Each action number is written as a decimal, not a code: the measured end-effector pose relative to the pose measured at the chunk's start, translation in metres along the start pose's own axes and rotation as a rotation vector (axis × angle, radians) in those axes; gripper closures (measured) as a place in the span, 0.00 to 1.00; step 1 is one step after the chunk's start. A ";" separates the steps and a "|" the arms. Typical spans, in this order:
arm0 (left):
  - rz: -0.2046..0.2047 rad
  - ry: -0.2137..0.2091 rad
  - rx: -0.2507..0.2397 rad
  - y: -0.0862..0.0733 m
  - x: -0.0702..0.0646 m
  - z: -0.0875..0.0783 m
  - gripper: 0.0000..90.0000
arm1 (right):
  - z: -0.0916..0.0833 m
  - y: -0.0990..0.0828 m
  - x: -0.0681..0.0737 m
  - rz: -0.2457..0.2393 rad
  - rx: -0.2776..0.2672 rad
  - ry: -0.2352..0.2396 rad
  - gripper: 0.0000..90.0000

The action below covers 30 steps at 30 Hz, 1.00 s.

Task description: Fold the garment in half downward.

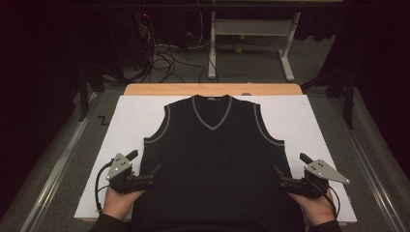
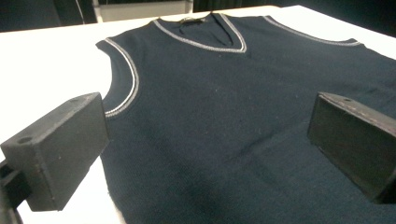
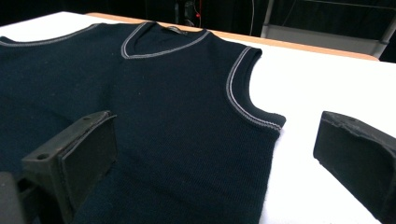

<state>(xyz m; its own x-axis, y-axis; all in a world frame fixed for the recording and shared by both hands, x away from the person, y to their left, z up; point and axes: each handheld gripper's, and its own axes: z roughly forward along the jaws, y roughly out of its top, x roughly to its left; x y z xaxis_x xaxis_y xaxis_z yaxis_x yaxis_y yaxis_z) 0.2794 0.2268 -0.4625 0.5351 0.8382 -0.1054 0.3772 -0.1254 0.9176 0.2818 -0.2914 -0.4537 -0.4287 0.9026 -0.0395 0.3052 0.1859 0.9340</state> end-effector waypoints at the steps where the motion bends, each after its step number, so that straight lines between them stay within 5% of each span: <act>1: -0.002 0.001 0.008 0.000 0.001 0.001 0.00 | 0.001 0.000 0.000 -0.006 0.005 -0.004 0.00; 10: -0.025 0.009 0.033 -0.002 0.007 0.003 0.00 | 0.011 -0.001 0.003 -0.032 0.054 -0.008 0.00; 30: -0.029 0.033 0.073 -0.002 0.009 0.006 0.00 | 0.004 -0.003 -0.006 -0.015 0.057 0.002 0.00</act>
<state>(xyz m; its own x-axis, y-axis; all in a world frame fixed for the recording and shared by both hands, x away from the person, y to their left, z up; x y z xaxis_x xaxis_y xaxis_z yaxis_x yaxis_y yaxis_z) 0.2880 0.2312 -0.4673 0.4979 0.8592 -0.1177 0.4468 -0.1378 0.8839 0.2872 -0.2960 -0.4575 -0.4354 0.8987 -0.0524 0.3467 0.2211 0.9116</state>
